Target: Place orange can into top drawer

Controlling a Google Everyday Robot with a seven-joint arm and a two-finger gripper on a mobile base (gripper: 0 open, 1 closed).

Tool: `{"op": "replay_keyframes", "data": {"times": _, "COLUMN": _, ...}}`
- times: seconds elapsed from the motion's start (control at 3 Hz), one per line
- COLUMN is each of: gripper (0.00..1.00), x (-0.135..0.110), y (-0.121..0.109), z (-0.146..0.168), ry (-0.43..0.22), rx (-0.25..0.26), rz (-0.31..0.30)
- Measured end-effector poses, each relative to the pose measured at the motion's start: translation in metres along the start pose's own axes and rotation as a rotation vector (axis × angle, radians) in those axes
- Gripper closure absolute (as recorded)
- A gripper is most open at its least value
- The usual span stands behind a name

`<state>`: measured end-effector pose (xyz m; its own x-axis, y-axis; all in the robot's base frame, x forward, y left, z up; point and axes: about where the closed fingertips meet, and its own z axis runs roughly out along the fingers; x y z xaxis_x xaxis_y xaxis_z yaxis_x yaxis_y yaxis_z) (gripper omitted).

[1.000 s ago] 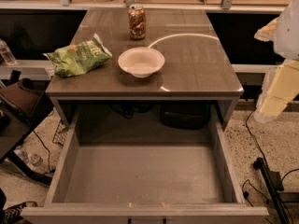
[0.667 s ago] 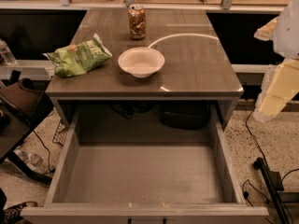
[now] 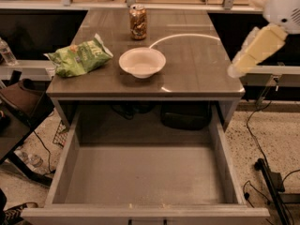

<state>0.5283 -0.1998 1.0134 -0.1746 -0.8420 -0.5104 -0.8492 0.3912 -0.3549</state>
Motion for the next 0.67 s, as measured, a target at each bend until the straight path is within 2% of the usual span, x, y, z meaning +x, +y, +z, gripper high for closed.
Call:
{"op": "replay_keyframes", "data": {"times": 0.33, "gripper": 0.0, "x": -0.027, "y": -0.044, "z": 0.031, "ry": -0.218, "rx": 0.045, "rz": 0.107}}
{"op": "replay_keyframes", "data": {"times": 0.67, "gripper": 0.0, "x": -0.051, "y": -0.066, "z": 0.065, "ry": -0.427, "rx": 0.058, "rz": 0.201}}
